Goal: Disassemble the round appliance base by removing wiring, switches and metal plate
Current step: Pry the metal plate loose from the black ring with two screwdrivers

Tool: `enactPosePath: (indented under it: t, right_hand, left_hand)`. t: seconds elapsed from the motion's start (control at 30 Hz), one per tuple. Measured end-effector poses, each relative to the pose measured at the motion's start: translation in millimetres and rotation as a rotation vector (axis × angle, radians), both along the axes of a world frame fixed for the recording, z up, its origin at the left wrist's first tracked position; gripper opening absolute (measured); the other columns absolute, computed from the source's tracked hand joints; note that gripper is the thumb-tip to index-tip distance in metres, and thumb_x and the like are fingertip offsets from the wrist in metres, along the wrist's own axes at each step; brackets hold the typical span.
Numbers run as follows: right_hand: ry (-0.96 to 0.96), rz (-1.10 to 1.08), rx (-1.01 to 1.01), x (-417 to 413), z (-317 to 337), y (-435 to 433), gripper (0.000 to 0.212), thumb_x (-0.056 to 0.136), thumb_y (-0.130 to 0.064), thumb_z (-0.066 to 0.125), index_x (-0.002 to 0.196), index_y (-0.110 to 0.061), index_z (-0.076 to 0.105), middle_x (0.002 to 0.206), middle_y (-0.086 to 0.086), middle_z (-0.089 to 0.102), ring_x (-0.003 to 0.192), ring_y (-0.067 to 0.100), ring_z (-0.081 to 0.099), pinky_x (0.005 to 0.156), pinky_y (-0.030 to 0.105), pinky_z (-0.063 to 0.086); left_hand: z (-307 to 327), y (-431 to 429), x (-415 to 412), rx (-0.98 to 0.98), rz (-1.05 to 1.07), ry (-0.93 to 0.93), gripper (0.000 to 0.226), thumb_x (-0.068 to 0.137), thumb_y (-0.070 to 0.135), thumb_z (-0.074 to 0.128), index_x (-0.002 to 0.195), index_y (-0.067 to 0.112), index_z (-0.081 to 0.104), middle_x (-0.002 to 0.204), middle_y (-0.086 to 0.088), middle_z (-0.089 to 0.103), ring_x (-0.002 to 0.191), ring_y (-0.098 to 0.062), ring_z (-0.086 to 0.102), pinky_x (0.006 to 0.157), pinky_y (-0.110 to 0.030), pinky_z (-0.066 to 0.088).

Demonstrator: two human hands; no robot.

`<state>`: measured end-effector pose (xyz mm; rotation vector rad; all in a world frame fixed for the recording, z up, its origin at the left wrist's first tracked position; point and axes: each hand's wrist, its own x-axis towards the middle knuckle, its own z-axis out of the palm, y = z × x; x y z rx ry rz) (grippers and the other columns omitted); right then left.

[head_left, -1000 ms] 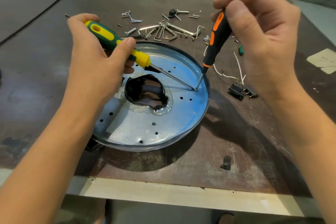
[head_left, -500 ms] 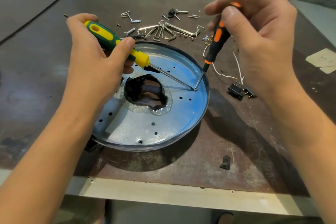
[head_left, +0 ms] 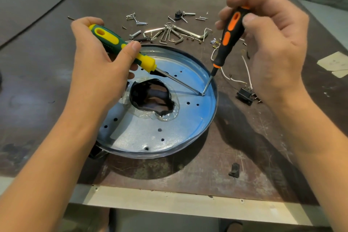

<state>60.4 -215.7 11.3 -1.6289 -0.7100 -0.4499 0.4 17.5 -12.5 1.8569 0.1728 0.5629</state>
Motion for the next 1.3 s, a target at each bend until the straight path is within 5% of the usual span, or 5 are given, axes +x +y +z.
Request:
enactPosePath:
  t: [0.17,0.37,0.97,1.17,1.3]
  right_hand:
    - [-0.087,-0.054,-0.075,-2,-1,5,0.018,0.101,-0.005,0.061,0.118,-0.008,0.063,0.099,0.004,0.062,0.083,0.003,0.058,0.075,0.025,0.051]
    - [0.024,0.066,0.015,0,-2,-1,0.027,0.102,0.002,0.045,0.122,-0.008,0.060,0.101,0.012,0.067,0.092,0.029,0.066,0.085,0.038,0.055]
    - [0.002,0.032,0.000,-10,5,10,0.021,0.098,-0.002,0.064,0.118,-0.008,0.061,0.094,0.002,0.064,0.085,0.003,0.061,0.081,0.025,0.051]
    - [0.126,0.069,0.053,-9,5,6,0.018,0.104,-0.004,0.050,0.118,-0.006,0.061,0.100,0.014,0.067,0.091,0.025,0.065,0.081,0.052,0.054]
    - [0.041,0.045,0.045,-9,5,9,0.017,0.099,-0.002,0.061,0.115,-0.009,0.062,0.088,0.003,0.062,0.080,0.008,0.060,0.073,0.030,0.053]
  left_hand:
    - [-1,0,0,0.003,0.002,-0.008,0.043,0.097,0.023,0.065,0.122,0.023,0.031,0.097,0.001,0.063,0.075,-0.013,0.072,0.069,-0.032,0.062]
    - [-2,0,1,0.013,0.007,-0.012,0.043,0.097,0.023,0.065,0.122,0.023,0.031,0.095,0.002,0.062,0.074,-0.011,0.072,0.069,-0.032,0.062]
    - [-8,6,6,0.009,-0.011,-0.036,0.046,0.094,0.027,0.067,0.121,0.024,0.031,0.092,0.005,0.063,0.068,-0.010,0.069,0.068,-0.032,0.062]
    - [-9,6,7,0.004,-0.013,-0.042,0.045,0.094,0.027,0.067,0.121,0.024,0.031,0.091,0.007,0.061,0.069,-0.009,0.070,0.067,-0.030,0.061]
    - [-10,6,8,0.001,-0.013,-0.041,0.045,0.093,0.028,0.067,0.121,0.025,0.031,0.092,0.005,0.062,0.070,-0.010,0.070,0.066,-0.029,0.061]
